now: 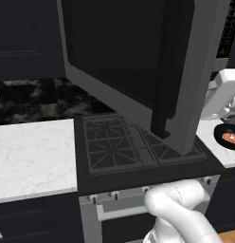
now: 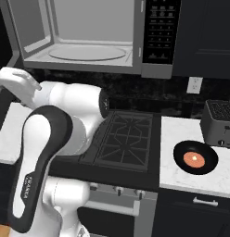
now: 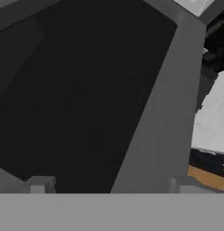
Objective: Open the microwave, place the bowl with waffle inside the microwave, then close the microwave door and turn it on.
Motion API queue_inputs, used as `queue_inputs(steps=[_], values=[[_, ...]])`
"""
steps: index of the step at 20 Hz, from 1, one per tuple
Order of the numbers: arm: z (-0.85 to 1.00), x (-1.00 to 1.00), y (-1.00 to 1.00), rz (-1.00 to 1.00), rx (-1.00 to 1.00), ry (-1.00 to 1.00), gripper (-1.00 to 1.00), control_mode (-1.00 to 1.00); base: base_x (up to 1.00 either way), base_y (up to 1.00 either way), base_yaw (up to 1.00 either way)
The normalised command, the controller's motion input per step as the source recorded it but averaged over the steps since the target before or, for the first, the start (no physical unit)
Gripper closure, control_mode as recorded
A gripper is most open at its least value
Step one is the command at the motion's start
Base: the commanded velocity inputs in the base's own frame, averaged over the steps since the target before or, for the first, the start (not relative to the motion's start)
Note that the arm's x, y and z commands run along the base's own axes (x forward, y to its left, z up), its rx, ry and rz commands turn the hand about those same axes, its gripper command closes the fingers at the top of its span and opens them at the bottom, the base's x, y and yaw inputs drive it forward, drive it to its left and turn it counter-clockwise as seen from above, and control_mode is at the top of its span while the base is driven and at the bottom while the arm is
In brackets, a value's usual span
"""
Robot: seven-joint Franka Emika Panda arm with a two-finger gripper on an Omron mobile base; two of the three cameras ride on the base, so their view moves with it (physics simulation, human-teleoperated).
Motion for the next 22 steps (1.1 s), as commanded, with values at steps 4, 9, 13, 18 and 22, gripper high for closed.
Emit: queue_inputs(steps=[4, 9, 13, 18, 22], values=[[-0.01, 0.16, 1.0, 0.01, 0.0, -0.02, -1.0, -1.0, 0.0, 0.0, 0.0], [0.0, -0.09, 1.0, 0.09, 0.0, -0.07, -1.0, -1.0, 0.0, 0.0, 0.0], [0.01, -0.3, 0.94, 0.19, 0.0, -0.05, -1.0, -1.0, 0.0, 0.0, 0.0], [-0.01, 0.07, 0.7, 0.04, 0.0, 0.03, -1.0, -1.0, 0.0, 0.0, 0.0], [0.0, 0.29, 0.51, 0.0, 0.0, 0.08, -1.0, -1.0, 0.0, 0.0, 0.0]])
